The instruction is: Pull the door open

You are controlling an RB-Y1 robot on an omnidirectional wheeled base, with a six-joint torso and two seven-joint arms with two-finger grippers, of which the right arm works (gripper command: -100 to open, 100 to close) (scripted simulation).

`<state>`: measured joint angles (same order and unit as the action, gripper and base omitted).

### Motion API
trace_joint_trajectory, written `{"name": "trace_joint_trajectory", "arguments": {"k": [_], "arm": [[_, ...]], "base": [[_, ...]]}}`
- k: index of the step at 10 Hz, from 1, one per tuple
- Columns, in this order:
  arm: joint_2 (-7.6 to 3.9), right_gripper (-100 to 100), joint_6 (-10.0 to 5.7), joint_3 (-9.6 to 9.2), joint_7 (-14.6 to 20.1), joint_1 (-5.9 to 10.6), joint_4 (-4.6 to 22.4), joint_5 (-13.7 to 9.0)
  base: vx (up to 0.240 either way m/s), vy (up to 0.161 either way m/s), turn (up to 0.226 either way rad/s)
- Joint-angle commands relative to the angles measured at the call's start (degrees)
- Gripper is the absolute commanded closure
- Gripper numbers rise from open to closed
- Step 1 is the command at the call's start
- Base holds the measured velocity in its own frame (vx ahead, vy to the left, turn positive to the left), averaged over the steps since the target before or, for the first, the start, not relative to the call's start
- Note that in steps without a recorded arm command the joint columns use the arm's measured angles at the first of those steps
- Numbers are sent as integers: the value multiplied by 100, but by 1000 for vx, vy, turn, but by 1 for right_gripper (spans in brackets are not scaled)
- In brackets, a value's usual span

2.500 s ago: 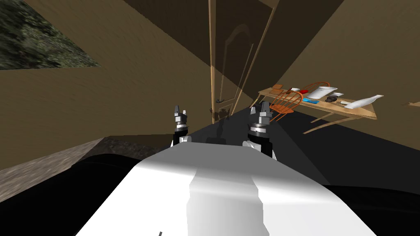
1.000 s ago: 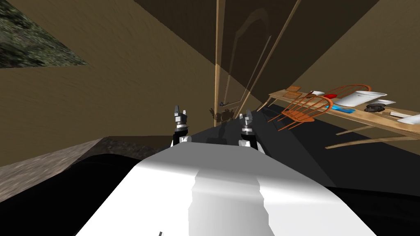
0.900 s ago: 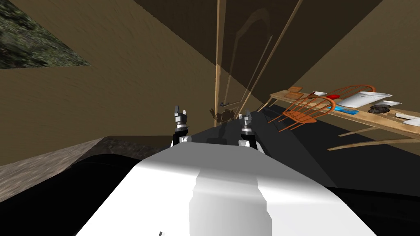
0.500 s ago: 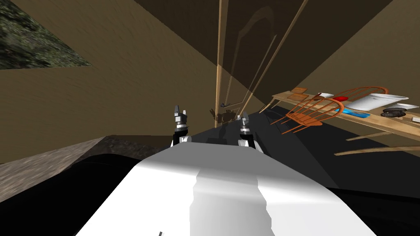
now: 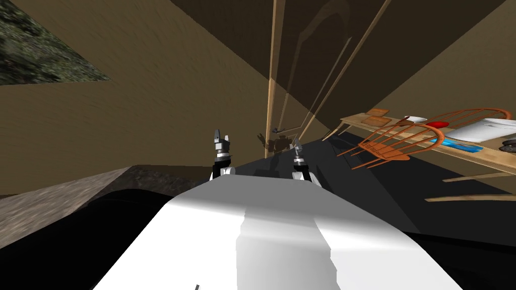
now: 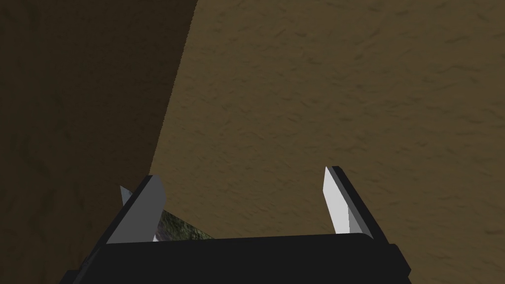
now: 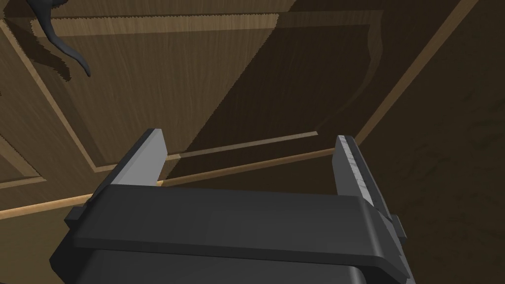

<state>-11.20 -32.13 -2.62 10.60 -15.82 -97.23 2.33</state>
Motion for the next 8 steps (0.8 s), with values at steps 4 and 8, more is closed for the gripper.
{"name": "trace_joint_trajectory", "arguments": {"k": [4,8], "arm": [[-146,-100,-194,-11,173,214,665,89],[-249,-100,-319,-24,295,373,1103,160]], "base": [[57,-14,40],[55,-22,53]]}}
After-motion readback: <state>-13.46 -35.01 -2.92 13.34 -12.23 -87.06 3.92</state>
